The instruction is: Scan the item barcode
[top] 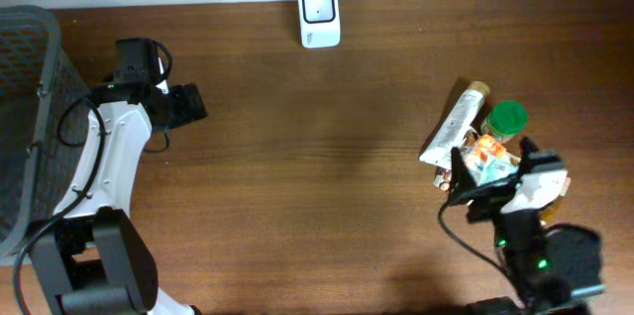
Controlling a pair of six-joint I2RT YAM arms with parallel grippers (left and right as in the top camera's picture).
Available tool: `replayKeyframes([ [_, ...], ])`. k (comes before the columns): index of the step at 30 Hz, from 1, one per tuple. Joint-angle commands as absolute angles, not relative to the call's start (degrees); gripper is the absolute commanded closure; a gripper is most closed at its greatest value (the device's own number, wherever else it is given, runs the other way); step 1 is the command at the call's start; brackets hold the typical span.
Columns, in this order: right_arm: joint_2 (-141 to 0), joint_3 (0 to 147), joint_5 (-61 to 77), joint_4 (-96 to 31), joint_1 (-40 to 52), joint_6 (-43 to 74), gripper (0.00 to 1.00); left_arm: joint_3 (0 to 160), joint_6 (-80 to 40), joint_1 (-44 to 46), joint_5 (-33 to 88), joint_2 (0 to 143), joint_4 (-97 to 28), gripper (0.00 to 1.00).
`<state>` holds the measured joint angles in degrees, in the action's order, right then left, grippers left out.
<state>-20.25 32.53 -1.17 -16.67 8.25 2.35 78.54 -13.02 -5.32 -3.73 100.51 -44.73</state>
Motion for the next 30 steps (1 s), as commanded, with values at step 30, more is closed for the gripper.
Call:
replayKeyframes([
  [30, -0.21, 0.32, -0.54, -4.69, 8.19, 1.91, 0.02, 78.37, -12.49, -5.52, -4.36, 100.36, -44.66, 0.01],
])
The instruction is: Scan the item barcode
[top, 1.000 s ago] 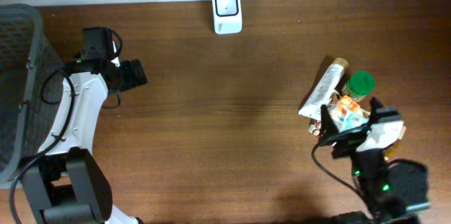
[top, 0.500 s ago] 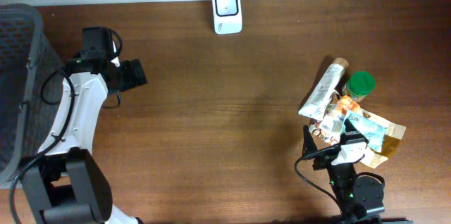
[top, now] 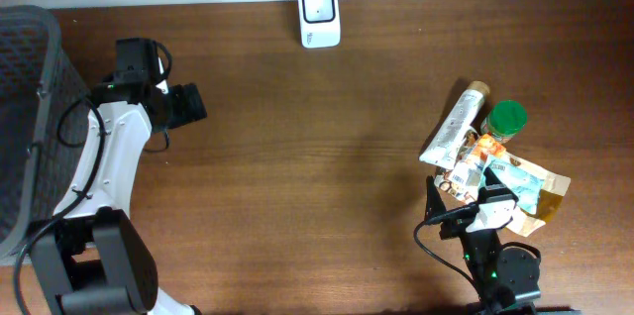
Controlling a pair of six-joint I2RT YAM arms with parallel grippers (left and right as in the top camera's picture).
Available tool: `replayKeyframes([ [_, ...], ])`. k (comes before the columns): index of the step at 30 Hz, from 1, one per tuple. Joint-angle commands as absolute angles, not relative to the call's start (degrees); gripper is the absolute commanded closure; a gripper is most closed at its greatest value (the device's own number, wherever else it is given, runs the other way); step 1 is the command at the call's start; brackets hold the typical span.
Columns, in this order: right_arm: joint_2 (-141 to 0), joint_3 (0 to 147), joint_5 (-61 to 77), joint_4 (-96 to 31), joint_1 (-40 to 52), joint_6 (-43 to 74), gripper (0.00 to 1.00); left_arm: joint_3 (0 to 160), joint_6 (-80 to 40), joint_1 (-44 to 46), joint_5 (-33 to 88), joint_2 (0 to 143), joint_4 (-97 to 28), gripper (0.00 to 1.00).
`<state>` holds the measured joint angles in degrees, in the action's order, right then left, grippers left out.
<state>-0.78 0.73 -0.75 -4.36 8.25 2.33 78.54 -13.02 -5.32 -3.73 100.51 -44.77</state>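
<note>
A pile of items lies at the right of the table: a white tube (top: pixel 454 125), a green-capped bottle (top: pixel 507 117) and crumpled snack packets (top: pixel 523 182). The white barcode scanner (top: pixel 318 15) stands at the far edge, middle. My right gripper (top: pixel 451 188) sits low at the near-left edge of the pile, its fingers dark and pointing at the packets; whether it holds anything is unclear. My left gripper (top: pixel 191 104) hovers over bare table at the left, far from the items, with nothing visible in it.
A dark mesh basket (top: pixel 28 107) fills the far left edge of the table. The wooden tabletop (top: pixel 317 157) stretches between the two arms. The right arm's base (top: pixel 495 270) is at the front edge.
My right arm has drawn back toward the front and slightly left, uncovering a teal-and-orange packet that its wrist hid before. The pile and the left arm look unchanged.
</note>
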Motion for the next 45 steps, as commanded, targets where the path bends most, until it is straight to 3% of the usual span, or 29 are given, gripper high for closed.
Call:
replayKeyframes([
  [1, -0.19, 0.32, -0.54, -4.69, 8.19, 1.91, 0.02, 77.97, -12.49, -5.54, -4.34, 99.59, -44.64, 0.01],
  [11, -0.19, 0.32, -0.51, -4.69, 8.19, 1.91, 0.02, 49.8, -11.86, -2.09, -8.12, 61.63, -44.34, 0.01],
  [14, -0.19, 0.32, -0.54, -4.69, 8.19, 1.91, 0.02, 36.03, -10.31, -2.09, -7.99, 46.48, -27.11, 0.01],
  [16, -0.21, 0.32, -0.54, -4.69, 8.19, 1.91, 0.02, 26.46, 0.78, -2.07, -2.13, 35.92, -16.58, 0.01],
  [18, -0.21, 0.32, -0.54, -4.69, 8.19, 1.91, 0.02, 19.27, 10.04, -2.09, 2.24, 26.98, -11.79, 0.01],
  [21, -0.21, 0.32, -0.54, -4.69, 8.19, 1.91, 0.02, 11.29, 14.55, -2.17, 2.17, 16.4, -8.21, 0.01],
  [27, -0.19, 0.32, -0.54, -4.69, 8.19, 1.91, 0.02, 2.52, 15.14, -2.17, 1.67, 8.49, 0.84, 0.01],
  [34, -0.21, 0.32, -0.54, -4.69, 8.19, 1.91, 0.01, 0.49, 15.09, -2.17, 0.19, 0.21, -4.86, 0.01],
  [45, -0.21, 0.32, -0.54, -4.69, 8.19, 1.91, 0.02, 0.51, 15.07, -2.17, 0.23, 0.3, -4.75, 0.01],
])
